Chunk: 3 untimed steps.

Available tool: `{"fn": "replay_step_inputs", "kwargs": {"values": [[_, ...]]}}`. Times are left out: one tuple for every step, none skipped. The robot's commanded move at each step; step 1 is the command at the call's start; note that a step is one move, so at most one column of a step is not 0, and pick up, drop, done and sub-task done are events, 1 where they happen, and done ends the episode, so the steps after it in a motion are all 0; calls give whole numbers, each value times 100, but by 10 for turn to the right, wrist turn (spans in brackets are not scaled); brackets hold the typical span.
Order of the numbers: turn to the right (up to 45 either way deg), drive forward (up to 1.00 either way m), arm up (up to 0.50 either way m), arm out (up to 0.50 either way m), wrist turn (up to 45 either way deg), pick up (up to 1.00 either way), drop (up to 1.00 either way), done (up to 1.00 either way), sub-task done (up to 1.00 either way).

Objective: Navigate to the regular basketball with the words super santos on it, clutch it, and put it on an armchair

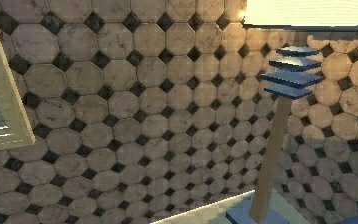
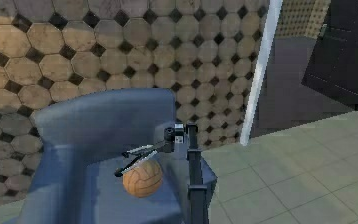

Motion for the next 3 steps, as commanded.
{"fn": "replay_step_inputs", "kwargs": {"values": [[0,0,10,0,0,0,0,0,0],[0,0,0,-8,0,0,0,0,0],[0,0,0,0,0,0,0,100,0]]}}
